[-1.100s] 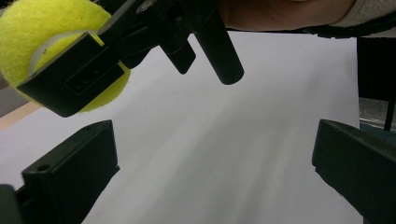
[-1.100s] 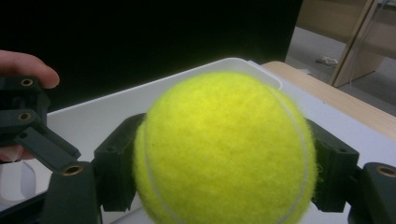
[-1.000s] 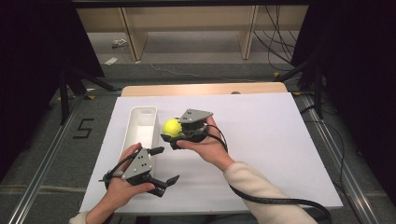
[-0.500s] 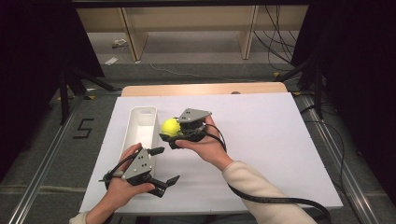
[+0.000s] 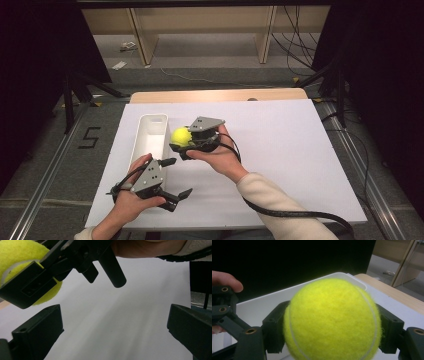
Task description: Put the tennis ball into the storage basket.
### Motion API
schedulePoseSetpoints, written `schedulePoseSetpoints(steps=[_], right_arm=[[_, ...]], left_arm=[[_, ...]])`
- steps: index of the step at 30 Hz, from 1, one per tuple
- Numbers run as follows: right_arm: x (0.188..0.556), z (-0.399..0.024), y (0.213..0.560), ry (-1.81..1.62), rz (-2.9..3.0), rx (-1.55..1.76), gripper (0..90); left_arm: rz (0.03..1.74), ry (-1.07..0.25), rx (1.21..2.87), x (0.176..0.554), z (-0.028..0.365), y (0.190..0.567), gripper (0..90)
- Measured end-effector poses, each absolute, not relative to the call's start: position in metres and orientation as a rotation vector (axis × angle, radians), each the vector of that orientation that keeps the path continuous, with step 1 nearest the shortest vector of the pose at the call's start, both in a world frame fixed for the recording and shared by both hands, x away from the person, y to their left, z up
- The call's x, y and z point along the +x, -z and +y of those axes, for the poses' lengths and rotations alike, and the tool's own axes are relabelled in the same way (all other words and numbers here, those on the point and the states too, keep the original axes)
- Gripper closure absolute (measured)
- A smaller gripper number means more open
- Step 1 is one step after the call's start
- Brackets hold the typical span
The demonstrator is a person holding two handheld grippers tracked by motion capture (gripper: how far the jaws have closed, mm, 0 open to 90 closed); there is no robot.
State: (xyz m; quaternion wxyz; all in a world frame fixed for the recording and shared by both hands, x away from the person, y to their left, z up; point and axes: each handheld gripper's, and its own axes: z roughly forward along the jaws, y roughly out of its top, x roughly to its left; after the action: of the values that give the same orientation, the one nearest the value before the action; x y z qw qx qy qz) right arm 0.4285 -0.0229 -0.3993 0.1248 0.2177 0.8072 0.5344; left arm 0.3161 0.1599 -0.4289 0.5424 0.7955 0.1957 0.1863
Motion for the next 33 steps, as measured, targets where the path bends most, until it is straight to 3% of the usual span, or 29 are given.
schedulePoseSetpoints(steps=[33], right_arm=[[0.4368,-0.0146,0.3932,-1.554,2.369,0.624,26.4]], left_arm=[[0.459,-0.435,1.893,0.316,0.1594,0.43,0.0]])
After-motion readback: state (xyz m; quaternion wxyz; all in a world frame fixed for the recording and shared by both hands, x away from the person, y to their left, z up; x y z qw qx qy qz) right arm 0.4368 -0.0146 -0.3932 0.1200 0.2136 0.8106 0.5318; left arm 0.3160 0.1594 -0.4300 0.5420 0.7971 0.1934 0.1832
